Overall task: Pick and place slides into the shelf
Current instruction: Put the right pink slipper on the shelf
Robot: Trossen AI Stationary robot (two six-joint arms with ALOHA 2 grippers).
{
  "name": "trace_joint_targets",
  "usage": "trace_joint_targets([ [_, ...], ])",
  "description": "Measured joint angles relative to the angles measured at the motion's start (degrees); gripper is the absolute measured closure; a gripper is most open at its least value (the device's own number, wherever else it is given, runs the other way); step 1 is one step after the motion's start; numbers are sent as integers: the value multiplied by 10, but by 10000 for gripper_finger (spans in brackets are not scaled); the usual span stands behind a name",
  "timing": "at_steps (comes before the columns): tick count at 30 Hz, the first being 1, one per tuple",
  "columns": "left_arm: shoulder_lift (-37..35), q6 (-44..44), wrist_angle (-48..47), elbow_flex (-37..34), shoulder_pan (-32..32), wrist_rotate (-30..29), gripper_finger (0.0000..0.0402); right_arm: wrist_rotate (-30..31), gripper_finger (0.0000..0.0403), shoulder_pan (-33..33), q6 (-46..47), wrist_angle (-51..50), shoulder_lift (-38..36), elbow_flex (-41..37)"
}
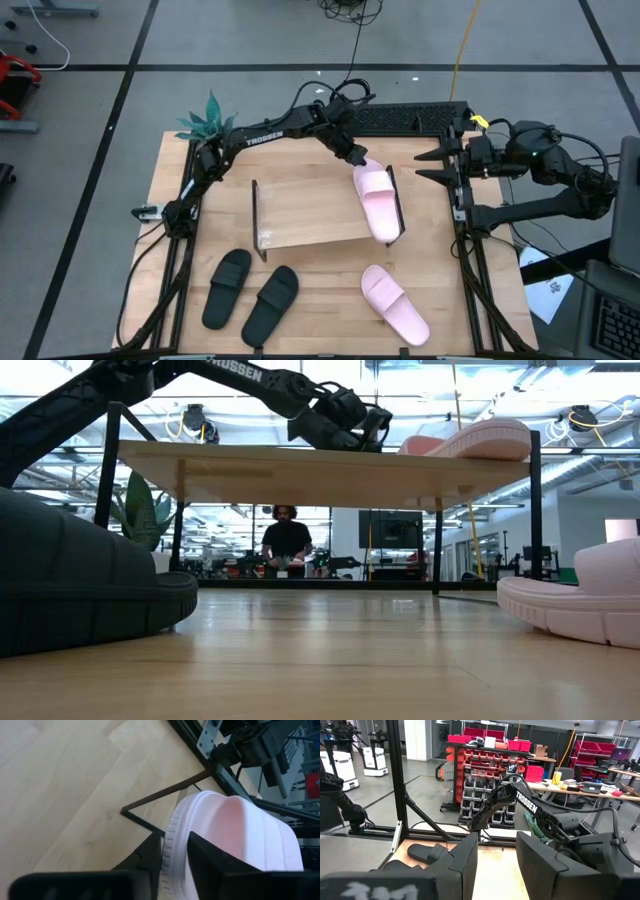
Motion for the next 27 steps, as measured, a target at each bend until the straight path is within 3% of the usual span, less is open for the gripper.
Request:
trace_joint_targets([
  [12, -2, -13, 15, 0, -5, 0, 213, 0, 277, 0, -1, 0, 0, 0],
  [27, -3, -28, 17, 0, 10, -1, 192, 0, 277, 0, 10, 0, 0, 0],
])
